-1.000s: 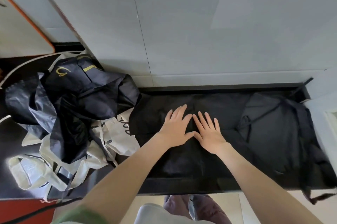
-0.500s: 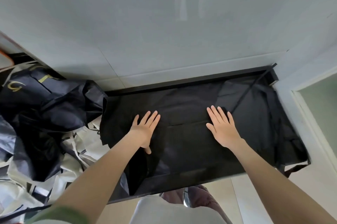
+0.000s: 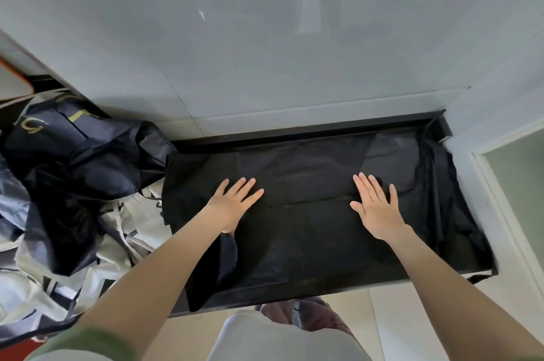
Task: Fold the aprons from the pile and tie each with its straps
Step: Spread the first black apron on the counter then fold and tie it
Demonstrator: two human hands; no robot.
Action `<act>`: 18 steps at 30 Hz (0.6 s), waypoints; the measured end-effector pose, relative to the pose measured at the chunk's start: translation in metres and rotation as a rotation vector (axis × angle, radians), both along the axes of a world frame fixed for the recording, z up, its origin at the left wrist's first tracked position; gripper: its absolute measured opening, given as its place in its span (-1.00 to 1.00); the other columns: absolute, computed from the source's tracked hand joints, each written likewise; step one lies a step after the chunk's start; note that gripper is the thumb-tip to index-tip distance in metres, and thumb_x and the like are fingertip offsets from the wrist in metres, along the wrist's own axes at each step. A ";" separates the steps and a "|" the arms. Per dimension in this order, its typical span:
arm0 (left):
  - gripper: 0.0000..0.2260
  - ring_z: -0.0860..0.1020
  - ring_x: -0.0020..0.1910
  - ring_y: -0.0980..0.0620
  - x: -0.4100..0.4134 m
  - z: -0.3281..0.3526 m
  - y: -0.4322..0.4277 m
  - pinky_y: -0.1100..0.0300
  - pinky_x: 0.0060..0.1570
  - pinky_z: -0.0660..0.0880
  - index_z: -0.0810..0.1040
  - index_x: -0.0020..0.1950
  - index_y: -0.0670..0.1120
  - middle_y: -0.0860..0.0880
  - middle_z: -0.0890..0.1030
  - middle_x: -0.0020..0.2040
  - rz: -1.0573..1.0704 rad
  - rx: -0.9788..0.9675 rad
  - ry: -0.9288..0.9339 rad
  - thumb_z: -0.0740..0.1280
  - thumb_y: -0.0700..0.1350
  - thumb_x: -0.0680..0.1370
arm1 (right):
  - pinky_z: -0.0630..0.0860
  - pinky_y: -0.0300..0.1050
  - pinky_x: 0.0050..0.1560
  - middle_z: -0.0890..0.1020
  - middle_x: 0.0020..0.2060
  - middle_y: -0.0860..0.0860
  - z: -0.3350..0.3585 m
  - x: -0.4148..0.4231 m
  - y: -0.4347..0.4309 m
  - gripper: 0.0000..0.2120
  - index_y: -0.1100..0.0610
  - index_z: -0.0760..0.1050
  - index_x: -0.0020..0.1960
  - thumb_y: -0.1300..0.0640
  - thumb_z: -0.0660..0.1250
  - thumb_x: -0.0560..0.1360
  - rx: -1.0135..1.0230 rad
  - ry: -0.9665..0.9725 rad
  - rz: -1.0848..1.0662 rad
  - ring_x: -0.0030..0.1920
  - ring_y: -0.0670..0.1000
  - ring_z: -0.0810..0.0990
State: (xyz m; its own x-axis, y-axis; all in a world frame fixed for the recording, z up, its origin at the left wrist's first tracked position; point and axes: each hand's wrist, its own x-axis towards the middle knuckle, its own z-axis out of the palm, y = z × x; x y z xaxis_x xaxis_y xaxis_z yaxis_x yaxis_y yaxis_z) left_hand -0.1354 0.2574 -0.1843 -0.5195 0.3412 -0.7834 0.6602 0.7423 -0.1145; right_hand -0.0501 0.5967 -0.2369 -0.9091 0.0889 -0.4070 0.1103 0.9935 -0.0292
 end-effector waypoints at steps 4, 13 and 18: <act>-0.06 -0.31 0.53 -0.13 -0.001 0.010 -0.019 -0.17 0.43 -0.32 -0.33 0.55 0.05 -0.10 -0.30 0.56 -0.006 -0.165 0.133 0.39 -0.09 0.52 | -0.22 0.14 0.50 -0.16 0.57 -0.08 0.000 -0.003 0.004 -0.43 0.01 -0.30 0.56 -0.10 -0.11 0.66 -0.008 -0.032 -0.015 0.55 -0.03 -0.22; -0.28 -0.29 0.52 -0.25 0.002 0.045 0.011 -0.28 0.41 -0.34 -0.20 0.58 -0.06 -0.20 -0.26 0.56 -0.113 -0.216 0.422 0.21 -0.06 0.59 | -0.23 0.07 0.51 -0.23 0.56 0.01 0.000 -0.009 -0.047 -0.41 0.07 -0.33 0.55 -0.10 -0.13 0.67 -0.071 -0.048 -0.026 0.55 0.05 -0.27; -0.33 -0.06 0.56 -0.16 0.020 0.026 0.088 -0.16 0.50 -0.11 -0.01 0.58 -0.08 -0.17 -0.04 0.58 0.075 0.252 0.204 0.25 0.06 0.59 | -0.25 0.06 0.50 -0.23 0.56 0.06 0.001 -0.016 -0.073 -0.31 0.12 -0.28 0.57 -0.08 0.05 0.65 -0.195 -0.060 -0.038 0.55 0.06 -0.26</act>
State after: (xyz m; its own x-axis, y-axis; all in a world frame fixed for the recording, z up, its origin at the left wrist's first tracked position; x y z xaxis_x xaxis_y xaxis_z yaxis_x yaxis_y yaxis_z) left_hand -0.1156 0.3457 -0.1581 -0.6879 0.4658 -0.5566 0.5849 0.8099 -0.0451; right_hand -0.0660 0.5235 -0.2359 -0.8802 0.0364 -0.4732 0.1546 0.9647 -0.2133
